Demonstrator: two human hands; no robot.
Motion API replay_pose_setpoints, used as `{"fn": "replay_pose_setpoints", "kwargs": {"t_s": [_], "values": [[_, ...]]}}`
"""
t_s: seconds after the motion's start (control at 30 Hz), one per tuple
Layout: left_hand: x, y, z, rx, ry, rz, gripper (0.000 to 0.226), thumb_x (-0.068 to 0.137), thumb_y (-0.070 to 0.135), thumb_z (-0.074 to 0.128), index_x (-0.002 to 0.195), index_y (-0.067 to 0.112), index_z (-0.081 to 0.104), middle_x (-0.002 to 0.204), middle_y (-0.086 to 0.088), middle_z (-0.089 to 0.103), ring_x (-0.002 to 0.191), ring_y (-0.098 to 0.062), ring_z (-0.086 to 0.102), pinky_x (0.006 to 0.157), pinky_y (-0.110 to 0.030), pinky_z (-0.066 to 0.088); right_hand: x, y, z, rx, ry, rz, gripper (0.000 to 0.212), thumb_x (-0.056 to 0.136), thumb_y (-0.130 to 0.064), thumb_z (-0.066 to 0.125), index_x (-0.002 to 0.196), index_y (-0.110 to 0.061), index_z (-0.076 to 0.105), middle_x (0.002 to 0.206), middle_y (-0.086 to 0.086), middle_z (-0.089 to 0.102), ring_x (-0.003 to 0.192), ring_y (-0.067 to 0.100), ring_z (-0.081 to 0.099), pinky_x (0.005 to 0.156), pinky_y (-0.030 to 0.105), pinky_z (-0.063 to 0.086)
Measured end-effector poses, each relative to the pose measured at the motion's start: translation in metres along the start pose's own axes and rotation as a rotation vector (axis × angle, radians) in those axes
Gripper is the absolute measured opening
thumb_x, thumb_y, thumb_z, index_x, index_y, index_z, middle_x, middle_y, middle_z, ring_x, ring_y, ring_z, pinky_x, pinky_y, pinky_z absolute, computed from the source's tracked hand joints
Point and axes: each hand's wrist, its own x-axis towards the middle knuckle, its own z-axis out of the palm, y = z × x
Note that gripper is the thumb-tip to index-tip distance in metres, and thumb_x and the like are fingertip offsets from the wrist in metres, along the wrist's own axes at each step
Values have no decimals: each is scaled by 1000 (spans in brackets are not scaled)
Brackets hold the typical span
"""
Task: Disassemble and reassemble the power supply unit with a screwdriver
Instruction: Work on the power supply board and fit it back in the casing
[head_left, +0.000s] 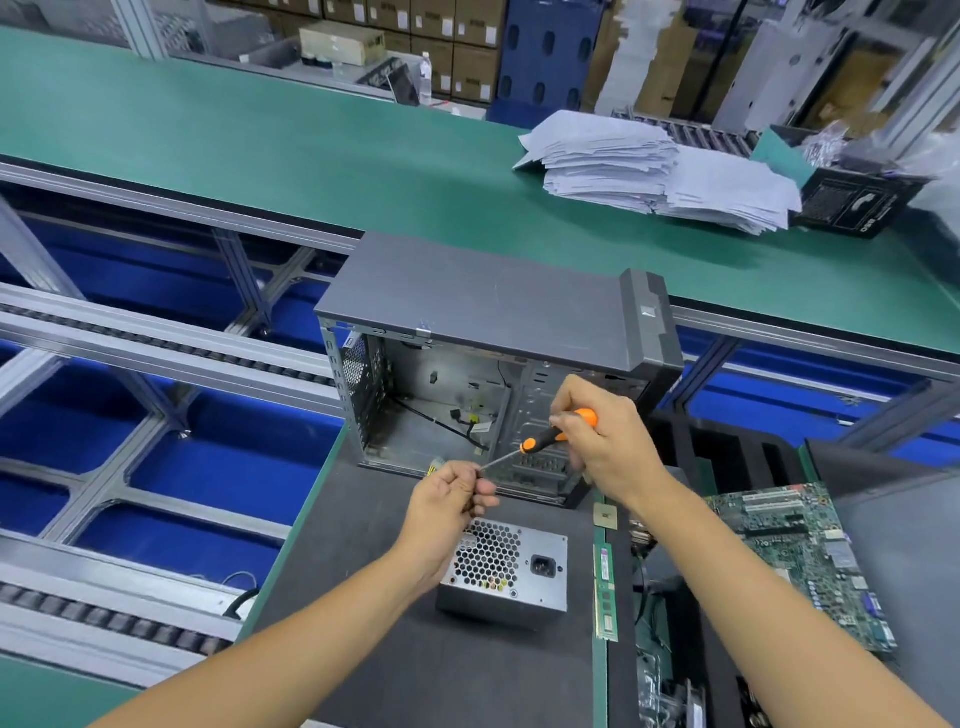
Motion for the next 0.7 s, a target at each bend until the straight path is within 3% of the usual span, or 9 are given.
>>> {"fn": "replay_pose_setpoints", "kwargs": {"t_s": [0.07, 0.17, 0.33, 0.47, 0.7], "values": [[0, 2, -6, 102, -28, 69, 9, 101, 3, 53, 95, 2, 60, 78, -11, 73, 69, -17, 69, 68, -27, 54, 1, -1, -5, 169, -58, 91, 12, 89, -26, 51, 78, -28, 54, 51, 4, 54, 40, 18, 48, 40, 30, 42], [0, 3, -9, 174, -44, 140, 6, 99, -2, 57, 96, 1, 61, 84, -14, 76, 74, -20, 73, 68, -25, 56, 2, -5, -6, 222, -22, 108, 16, 90, -16, 51, 76, -24, 54, 52, 5, 53, 44, 25, 47, 39, 28, 38], [2, 3, -4, 201, -10, 222, 10, 98, -6, 57, 95, 2, 62, 83, -14, 76, 76, -20, 74, 68, -22, 55, -3, -16, 2, 224, 49, 84, 13, 89, -20, 51, 76, -18, 51, 53, 13, 51, 44, 13, 47, 43, 20, 38], [1, 1, -7, 180, -11, 264, 8, 97, -5, 59, 95, 2, 63, 85, -17, 76, 79, -23, 75, 69, -22, 55, -3, -24, -1, 231, -27, 144, 12, 90, -20, 49, 78, -19, 51, 53, 5, 54, 44, 16, 46, 40, 29, 40], [4, -6, -15, 247, -156, 277, 8, 97, -3, 60, 103, 2, 58, 92, -16, 76, 91, -30, 75, 83, -35, 60, -1, -26, 2, 164, -13, 162, 18, 91, -10, 56, 76, -18, 50, 51, 6, 52, 40, 15, 45, 40, 28, 39]]}}
